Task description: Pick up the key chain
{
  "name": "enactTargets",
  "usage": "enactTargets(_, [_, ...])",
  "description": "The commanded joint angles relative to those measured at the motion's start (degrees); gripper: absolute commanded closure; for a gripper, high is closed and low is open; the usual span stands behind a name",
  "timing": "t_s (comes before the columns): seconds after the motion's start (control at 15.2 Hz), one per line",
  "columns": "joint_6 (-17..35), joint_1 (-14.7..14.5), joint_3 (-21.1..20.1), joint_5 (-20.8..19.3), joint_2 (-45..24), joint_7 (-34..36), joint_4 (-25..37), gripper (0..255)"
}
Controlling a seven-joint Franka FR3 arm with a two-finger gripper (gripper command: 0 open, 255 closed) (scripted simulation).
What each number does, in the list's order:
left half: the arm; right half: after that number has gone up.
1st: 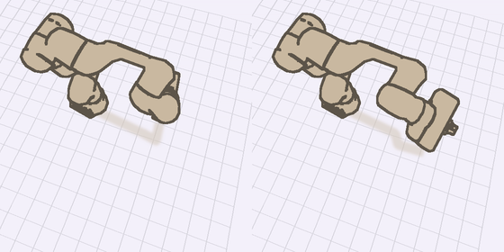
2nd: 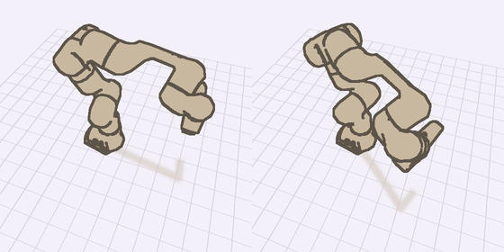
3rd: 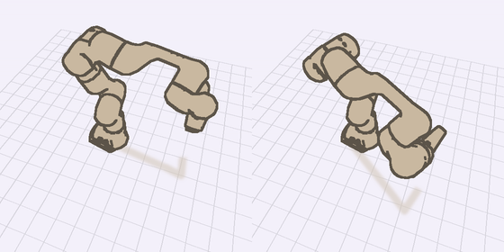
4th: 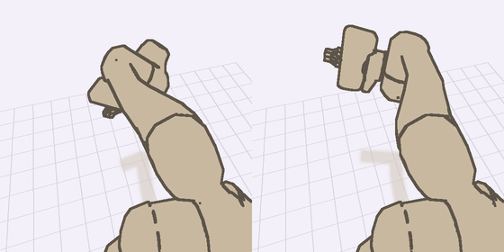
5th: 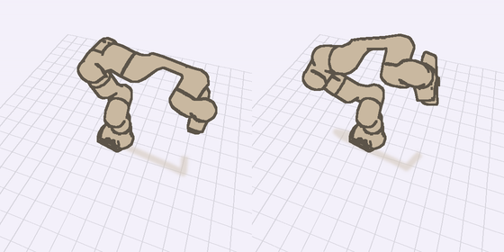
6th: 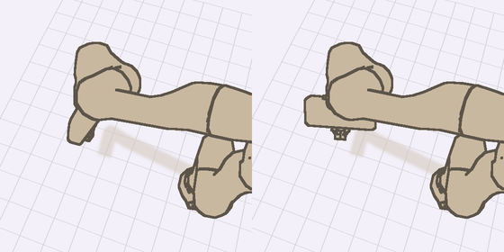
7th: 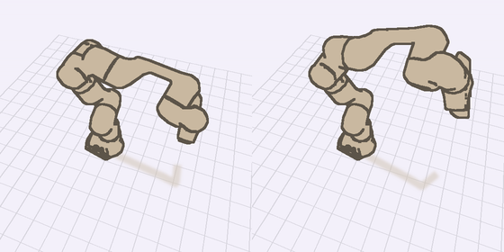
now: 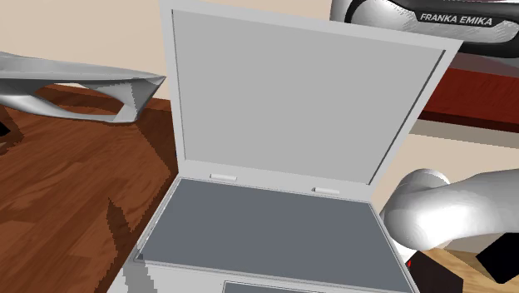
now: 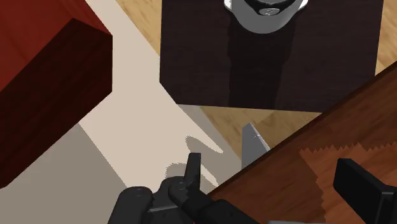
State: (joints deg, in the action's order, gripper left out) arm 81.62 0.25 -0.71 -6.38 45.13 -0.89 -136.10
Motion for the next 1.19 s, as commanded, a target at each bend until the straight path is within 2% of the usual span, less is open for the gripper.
enactTargets(0.0, [0.00, 0.00, 0.00, 0.00, 0.00, 0.00, 0.00, 0])
enactTargets(0.59, [6.92, -5.54, -7.61, 7.29, -7.61, 4.42, 4.62, 0])
enactTargets(1.12, [12.44, -9.38, -14.32, 11.02, -15.79, 7.99, 11.48, 0])
